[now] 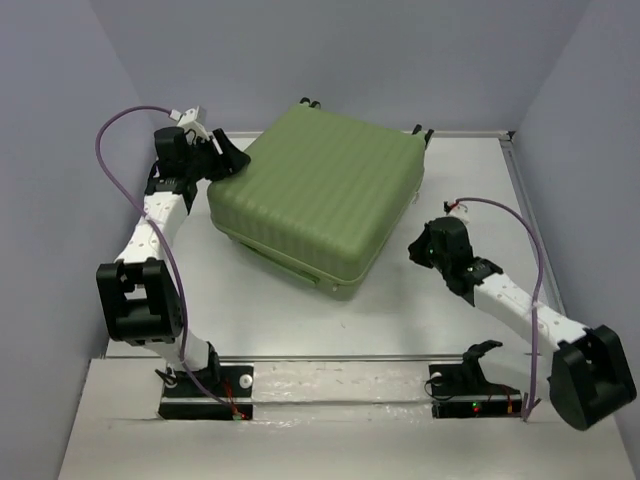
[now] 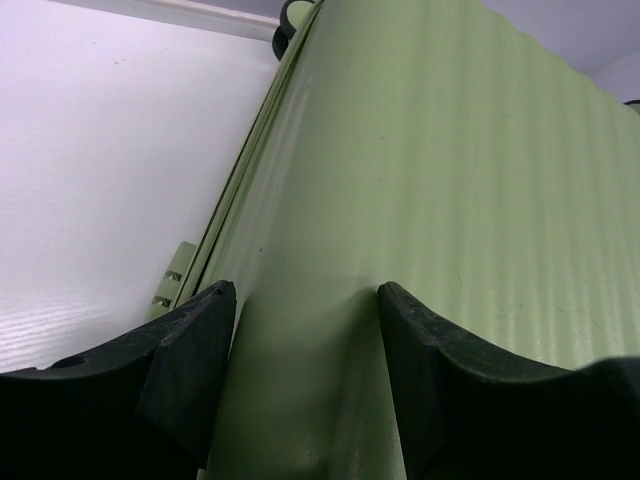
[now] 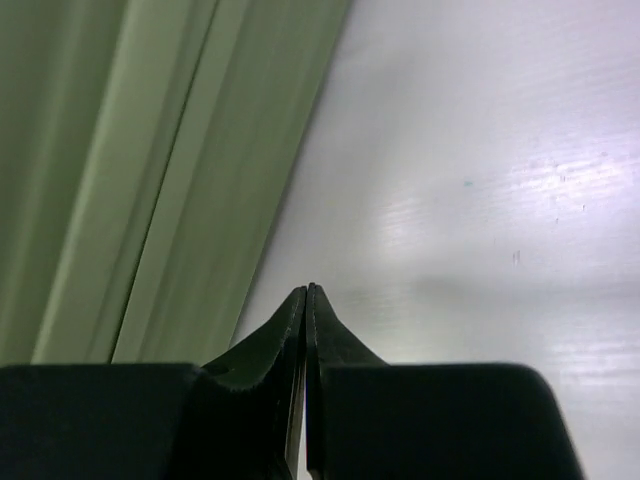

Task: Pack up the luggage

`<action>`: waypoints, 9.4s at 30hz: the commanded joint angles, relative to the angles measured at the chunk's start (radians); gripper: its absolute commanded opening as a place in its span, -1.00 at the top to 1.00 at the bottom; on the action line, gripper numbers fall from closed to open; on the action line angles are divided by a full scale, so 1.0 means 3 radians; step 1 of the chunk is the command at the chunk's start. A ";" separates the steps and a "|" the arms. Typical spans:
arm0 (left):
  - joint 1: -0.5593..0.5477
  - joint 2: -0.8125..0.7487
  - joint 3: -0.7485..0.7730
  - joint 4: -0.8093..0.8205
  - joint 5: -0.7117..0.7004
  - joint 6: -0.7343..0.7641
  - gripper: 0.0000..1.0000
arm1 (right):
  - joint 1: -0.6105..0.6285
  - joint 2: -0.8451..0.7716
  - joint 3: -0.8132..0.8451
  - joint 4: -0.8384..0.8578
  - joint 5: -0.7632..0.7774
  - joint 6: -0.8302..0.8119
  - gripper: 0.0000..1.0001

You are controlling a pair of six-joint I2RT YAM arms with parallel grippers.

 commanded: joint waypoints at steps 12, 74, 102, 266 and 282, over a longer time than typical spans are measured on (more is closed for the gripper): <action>-0.0680 -0.1517 -0.1709 -0.0069 0.0220 -0.0347 -0.22 | -0.0381 0.2333 0.1941 0.1277 -0.2844 -0.0570 0.79; -0.0987 -0.3272 -0.1684 -0.1408 -0.0614 -0.0363 -0.98 | -0.1250 -0.0356 -0.1233 0.2657 -0.2829 -0.0846 0.22; -0.1022 -0.3292 -0.2237 -0.0417 0.0256 -0.1002 -0.98 | 0.0558 -0.0490 -0.0800 0.1218 -0.1916 -0.0709 0.86; 0.0711 -0.2469 -0.2074 0.0858 -0.0317 -0.1682 0.89 | -0.0728 -0.0671 0.0109 0.0203 -0.2323 -0.1123 0.59; 0.0706 -0.2510 -0.2073 0.0801 -0.0225 -0.1585 0.46 | -0.0258 -0.1343 -0.1064 0.0964 -0.2410 -0.0627 0.08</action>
